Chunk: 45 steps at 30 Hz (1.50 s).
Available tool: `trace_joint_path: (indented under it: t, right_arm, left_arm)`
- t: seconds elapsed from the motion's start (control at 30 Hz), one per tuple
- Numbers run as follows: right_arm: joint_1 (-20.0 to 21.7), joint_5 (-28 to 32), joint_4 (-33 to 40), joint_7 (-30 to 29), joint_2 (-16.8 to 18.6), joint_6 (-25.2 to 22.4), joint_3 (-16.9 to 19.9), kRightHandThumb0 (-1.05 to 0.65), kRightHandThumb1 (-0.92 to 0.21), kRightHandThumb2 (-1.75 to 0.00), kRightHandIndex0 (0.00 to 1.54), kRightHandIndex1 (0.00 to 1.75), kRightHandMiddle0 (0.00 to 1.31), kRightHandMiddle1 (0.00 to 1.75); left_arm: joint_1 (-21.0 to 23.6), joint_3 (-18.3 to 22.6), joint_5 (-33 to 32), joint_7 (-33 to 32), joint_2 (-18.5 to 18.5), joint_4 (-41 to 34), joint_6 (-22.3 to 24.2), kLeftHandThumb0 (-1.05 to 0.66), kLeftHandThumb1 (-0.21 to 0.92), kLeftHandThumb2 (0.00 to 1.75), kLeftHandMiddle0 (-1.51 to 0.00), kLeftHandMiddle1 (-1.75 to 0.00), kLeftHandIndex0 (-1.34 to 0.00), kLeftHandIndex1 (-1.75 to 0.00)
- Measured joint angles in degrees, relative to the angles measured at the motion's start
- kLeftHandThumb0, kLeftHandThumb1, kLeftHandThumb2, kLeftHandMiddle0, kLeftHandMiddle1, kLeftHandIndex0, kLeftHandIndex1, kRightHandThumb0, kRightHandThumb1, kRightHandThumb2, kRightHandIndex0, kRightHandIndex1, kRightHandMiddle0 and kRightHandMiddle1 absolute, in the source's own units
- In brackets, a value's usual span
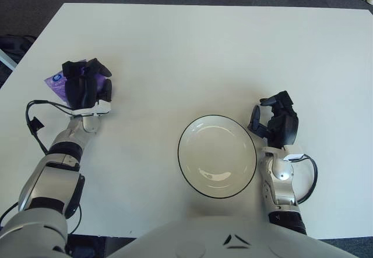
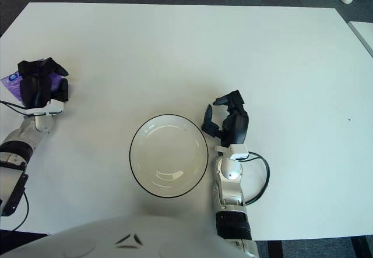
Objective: Put the tissue paper into the plate.
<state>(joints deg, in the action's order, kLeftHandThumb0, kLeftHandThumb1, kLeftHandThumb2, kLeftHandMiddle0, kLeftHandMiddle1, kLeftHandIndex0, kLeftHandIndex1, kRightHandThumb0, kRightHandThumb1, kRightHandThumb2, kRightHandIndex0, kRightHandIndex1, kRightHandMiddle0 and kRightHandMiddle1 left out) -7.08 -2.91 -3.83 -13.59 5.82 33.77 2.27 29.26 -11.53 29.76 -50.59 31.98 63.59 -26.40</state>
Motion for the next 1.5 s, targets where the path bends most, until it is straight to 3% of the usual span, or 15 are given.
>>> trace_joint_path:
  t: [0.43, 0.77, 1.23, 1.5]
  right_arm:
    - [0.0, 0.0, 0.0, 0.0, -0.1, 0.7, 0.1, -0.48, -0.31, -1.33, 1.15, 1.75, 0.62, 1.75]
    - [0.0, 0.0, -0.1, -0.2, -0.1, 0.7, 0.1, -0.5, -0.28, -1.37, 1.19, 1.75, 0.64, 1.75]
    - [0.1, 0.1, -0.4, -0.4, 0.0, 1.3, 0.1, -0.49, -0.3, -1.35, 1.18, 1.75, 0.63, 1.75]
    - [0.2, 0.1, -0.5, -0.5, 0.0, 1.1, 0.1, -0.48, -0.32, -1.32, 1.15, 1.75, 0.61, 1.75]
  left_arm:
    - [-1.4, 3.1, -7.0, 4.2, -2.4, -0.8, -9.4, -0.57, 0.08, 1.6, -1.36, -1.75, -0.8, -1.75]
    - [-4.4, 6.7, -13.7, 12.7, -5.7, -6.3, -17.1, -0.57, 0.09, 1.6, -1.37, -1.75, -0.8, -1.75]
    - [-6.7, 9.1, -13.0, 15.5, -7.7, -13.3, -18.5, -0.56, 0.1, 1.58, -1.36, -1.75, -0.79, -1.75]
    - [-11.4, 9.9, -9.5, 13.8, -10.9, -26.6, -15.4, -0.57, 0.08, 1.6, -1.39, -1.75, -0.8, -1.75]
